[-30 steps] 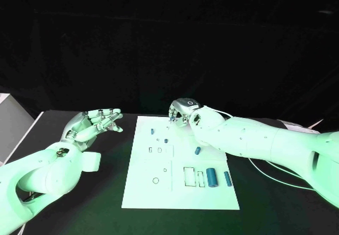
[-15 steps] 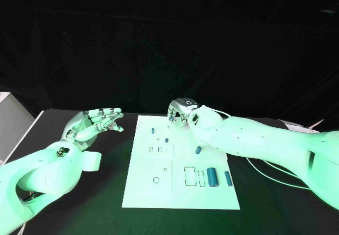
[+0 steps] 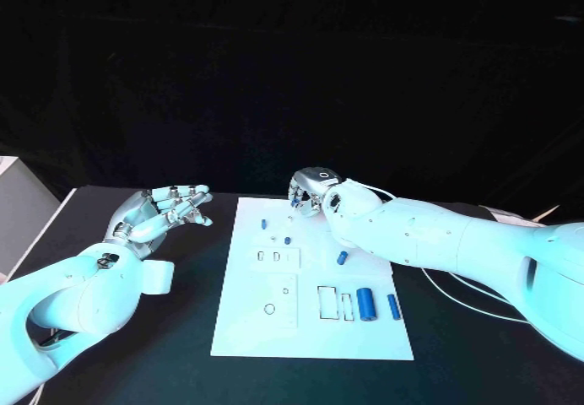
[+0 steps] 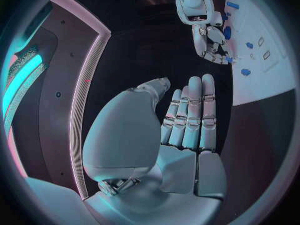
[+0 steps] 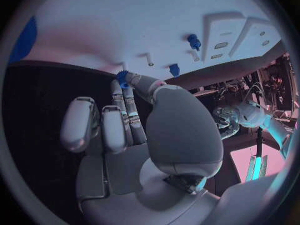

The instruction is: Assemble the parts on the task board

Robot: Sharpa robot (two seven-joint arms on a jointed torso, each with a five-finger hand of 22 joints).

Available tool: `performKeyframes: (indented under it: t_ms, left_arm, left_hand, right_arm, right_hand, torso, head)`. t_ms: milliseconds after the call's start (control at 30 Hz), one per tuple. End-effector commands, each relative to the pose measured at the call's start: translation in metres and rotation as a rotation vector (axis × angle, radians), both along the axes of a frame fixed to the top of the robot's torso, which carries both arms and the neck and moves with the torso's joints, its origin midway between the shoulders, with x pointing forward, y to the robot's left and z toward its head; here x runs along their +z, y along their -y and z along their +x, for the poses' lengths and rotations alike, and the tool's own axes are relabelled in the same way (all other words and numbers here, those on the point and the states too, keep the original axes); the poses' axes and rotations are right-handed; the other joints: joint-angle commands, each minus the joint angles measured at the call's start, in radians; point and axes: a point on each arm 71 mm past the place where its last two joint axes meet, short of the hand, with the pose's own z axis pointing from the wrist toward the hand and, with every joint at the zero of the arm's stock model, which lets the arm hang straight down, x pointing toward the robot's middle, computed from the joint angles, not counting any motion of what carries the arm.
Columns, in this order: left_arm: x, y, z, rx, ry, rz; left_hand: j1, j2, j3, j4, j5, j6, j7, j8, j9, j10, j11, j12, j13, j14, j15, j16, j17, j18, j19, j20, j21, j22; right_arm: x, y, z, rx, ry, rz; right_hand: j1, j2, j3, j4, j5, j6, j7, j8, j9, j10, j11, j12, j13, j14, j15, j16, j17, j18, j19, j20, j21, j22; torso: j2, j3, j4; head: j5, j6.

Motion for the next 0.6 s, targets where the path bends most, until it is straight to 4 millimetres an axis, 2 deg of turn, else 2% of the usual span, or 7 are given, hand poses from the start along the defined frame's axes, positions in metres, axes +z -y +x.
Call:
performKeyframes:
  t_ms: [33, 600]
  left_arm:
    - [0.0018, 0.0028, -0.0008, -0.020, 0.010, -0.004]
    - [0.0020, 0.0021, -0.0007, -0.018, 0.009, -0.003]
  left_hand:
    - [-0.006, 0.001, 0.005, 0.001, -0.005, 0.006, -0.003, 0.007, 0.002, 0.007, -0.001, 0.003, 0.001, -0.008, -0.001, 0.004, 0.002, 0.001, -0.005, -0.001, 0.004, 0.002]
    - [-0.006, 0.001, 0.005, 0.001, -0.005, 0.006, -0.003, 0.007, 0.002, 0.007, -0.001, 0.003, 0.001, -0.008, -0.001, 0.004, 0.002, 0.001, -0.005, -0.001, 0.004, 0.002]
  right_arm:
    - [-0.0080, -0.0024, -0.0009, 0.010, -0.040, -0.028]
    - [-0.0135, -0.0021, 0.0007, 0.004, -0.068, -0.046]
  right_hand:
    - [0.015, 0.016, -0.002, -0.007, 0.004, -0.007, 0.002, 0.001, 0.002, 0.040, -0.033, 0.001, 0.038, 0.033, -0.002, 0.005, -0.002, -0.017, 0.000, -0.004, 0.003, 0.000]
    - [-0.001, 0.008, -0.001, -0.007, -0.003, -0.030, 0.007, -0.007, 0.008, 0.014, -0.026, -0.002, 0.038, 0.031, 0.004, 0.006, -0.005, -0.017, -0.005, 0.002, 0.003, 0.003]
  torso:
    - [0.001, -0.0012, 0.0018]
    - [0.002, -0.0031, 0.0045]
  head:
    - [0.001, 0.001]
    - [0.001, 0.001]
